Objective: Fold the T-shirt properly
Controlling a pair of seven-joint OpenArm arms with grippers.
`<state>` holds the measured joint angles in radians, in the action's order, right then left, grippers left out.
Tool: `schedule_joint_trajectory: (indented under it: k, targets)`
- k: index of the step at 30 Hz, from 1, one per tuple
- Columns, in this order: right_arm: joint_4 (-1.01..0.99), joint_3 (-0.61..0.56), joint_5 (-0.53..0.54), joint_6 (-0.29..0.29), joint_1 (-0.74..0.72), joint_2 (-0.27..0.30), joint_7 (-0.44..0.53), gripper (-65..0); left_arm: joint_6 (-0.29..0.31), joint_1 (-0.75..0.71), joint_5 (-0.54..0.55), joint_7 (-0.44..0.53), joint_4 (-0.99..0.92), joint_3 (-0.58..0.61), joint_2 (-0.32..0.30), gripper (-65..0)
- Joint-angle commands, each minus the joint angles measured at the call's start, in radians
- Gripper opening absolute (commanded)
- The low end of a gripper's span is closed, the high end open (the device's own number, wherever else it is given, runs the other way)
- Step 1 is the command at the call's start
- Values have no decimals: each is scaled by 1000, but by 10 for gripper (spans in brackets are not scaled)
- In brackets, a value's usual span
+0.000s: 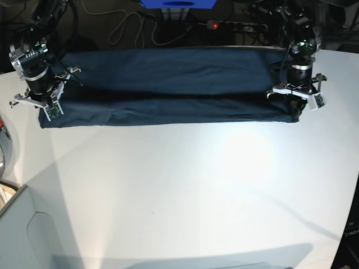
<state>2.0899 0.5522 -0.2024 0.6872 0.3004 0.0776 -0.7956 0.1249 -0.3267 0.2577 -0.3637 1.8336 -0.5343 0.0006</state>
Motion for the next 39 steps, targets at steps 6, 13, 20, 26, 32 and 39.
schedule_joint_trajectory:
  k: [6,13,20,26,32,39]
  targets:
    - [19,59,-1,11,67,-20,11,-648,3,-1,5,28,15,-4,-9,-650]
    - [21,59,1,11,158,-71,11,-648,3,-15,5,28,22,-4,-9,-650]
    - [21,61,1,11,194,-104,11,-649,3,-16,5,28,22,-4,-12,-650]
    - [21,90,1,11,197,-101,11,-649,3,-38,5,28,5,-2,-18,-650]
    - [19,102,1,11,197,-103,11,-649,3,-47,1,28,-25,-4,-21,-650]
    - [16,95,1,11,197,-104,11,-649,3,-61,4,28,-99,1,-26,-650]
